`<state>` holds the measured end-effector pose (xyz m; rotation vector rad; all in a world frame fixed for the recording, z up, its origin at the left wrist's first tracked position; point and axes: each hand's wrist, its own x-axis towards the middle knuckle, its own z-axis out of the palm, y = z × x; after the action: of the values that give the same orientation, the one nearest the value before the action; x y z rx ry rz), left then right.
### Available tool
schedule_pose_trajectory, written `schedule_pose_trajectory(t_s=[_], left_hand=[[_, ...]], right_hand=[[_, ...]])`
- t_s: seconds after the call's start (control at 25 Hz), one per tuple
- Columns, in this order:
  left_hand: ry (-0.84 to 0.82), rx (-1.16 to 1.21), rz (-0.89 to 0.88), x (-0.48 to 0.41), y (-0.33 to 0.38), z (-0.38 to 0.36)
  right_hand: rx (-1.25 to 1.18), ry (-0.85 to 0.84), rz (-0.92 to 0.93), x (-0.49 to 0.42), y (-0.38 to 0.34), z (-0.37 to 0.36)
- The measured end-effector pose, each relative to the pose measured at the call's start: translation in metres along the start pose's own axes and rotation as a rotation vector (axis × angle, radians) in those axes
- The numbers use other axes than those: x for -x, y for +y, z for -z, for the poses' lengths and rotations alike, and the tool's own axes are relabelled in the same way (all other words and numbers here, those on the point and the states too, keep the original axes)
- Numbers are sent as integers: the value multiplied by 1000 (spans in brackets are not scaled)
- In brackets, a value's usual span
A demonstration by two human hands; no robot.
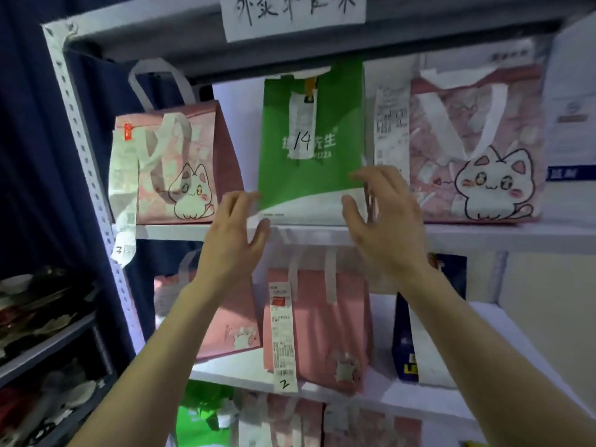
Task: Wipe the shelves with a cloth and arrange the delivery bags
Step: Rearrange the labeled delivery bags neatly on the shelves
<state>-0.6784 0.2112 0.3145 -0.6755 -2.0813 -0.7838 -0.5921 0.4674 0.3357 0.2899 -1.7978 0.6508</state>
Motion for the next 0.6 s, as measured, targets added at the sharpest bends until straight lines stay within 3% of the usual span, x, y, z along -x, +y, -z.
schedule_pose_trajectory(t_s=[0.2,0.4,0.6], left_hand=[[-19,190,26,-70,-21,-5],[-157,507,14,-90,-35,-33],[-149,422,-21,-85,-46,-51]], right_hand=[[211,76,11,-48,-8,-41],[177,70,-268,-35,5,-81],[96,18,-289,-20,23,-94]])
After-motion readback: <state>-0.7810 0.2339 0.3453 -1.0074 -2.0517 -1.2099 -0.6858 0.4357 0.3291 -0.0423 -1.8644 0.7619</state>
